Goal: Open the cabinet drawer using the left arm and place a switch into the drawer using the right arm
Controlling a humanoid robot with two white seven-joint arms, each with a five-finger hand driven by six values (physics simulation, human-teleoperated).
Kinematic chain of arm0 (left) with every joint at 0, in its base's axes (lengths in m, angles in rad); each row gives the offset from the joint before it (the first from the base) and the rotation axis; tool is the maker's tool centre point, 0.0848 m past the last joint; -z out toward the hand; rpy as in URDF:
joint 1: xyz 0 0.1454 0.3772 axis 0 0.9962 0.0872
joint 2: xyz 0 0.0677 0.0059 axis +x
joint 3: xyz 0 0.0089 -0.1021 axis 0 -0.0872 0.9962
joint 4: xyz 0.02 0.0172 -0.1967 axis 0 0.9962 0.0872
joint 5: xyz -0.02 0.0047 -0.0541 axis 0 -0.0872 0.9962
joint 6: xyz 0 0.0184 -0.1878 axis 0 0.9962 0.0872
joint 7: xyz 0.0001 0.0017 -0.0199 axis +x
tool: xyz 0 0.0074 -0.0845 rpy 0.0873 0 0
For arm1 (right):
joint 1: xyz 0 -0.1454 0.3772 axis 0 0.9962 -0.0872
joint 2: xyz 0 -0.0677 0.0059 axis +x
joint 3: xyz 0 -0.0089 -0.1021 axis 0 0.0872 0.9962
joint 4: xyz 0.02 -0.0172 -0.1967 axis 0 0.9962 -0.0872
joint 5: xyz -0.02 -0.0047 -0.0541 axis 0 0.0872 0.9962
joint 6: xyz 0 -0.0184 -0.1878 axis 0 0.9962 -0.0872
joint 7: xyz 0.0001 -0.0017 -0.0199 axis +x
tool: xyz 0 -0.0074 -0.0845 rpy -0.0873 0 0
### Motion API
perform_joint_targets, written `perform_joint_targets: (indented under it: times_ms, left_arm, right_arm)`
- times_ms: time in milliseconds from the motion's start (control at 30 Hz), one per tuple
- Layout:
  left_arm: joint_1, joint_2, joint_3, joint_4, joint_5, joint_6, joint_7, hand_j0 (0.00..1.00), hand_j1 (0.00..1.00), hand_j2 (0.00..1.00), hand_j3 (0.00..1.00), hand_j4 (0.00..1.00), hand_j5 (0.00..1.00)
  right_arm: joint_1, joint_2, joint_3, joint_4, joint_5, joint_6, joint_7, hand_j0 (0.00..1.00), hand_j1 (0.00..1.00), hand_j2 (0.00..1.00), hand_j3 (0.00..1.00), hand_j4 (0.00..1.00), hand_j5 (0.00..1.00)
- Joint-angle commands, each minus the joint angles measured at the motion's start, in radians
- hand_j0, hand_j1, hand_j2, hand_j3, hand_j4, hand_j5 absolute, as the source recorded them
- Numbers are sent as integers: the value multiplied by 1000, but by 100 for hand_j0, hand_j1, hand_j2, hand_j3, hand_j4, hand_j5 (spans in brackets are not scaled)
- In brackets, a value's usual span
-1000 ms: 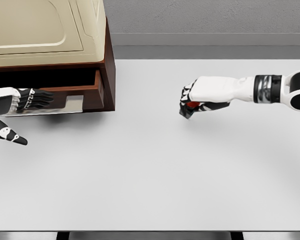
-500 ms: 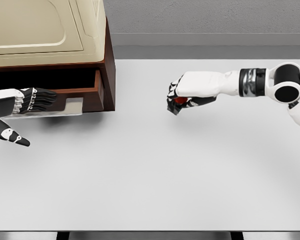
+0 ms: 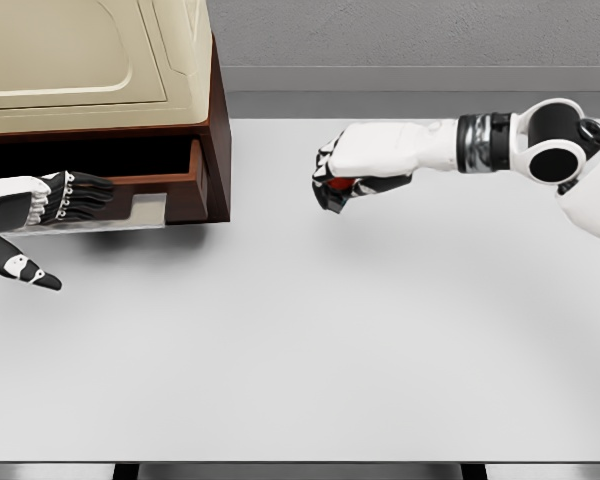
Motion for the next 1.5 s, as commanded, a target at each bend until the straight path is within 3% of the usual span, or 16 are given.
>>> perform_joint_targets:
  times_ms: [0,133,300,767,1033,1467]
  left_arm:
    - [-1,-30,-51,-23,54,1,19,92,92,92,92,92,92]
    - [-2,-42,-51,-23,56,1,19,91,91,91,91,91,91]
    - [-1,-59,-51,-23,64,-1,19,81,81,81,81,81,81]
    - [13,-104,-51,-25,90,-5,19,81,81,81,81,81,81]
    - [54,-50,-56,-23,99,2,19,83,83,83,83,83,83]
    - [73,-41,-68,-25,105,4,19,83,83,83,83,83,83]
  right_arm:
    - [0,11,10,0,-6,3,-1,42,42,42,42,42,42]
    - [-15,21,18,0,-6,3,-1,42,42,42,42,42,42]
    - [-29,34,24,-2,-6,3,-1,42,42,42,42,42,42]
    - [-77,72,44,-2,-6,11,-1,41,41,41,41,41,41]
    - [-109,89,53,-2,-7,23,-1,41,41,41,41,41,41]
    - [-163,140,61,-6,-9,34,-1,41,41,41,41,41,41]
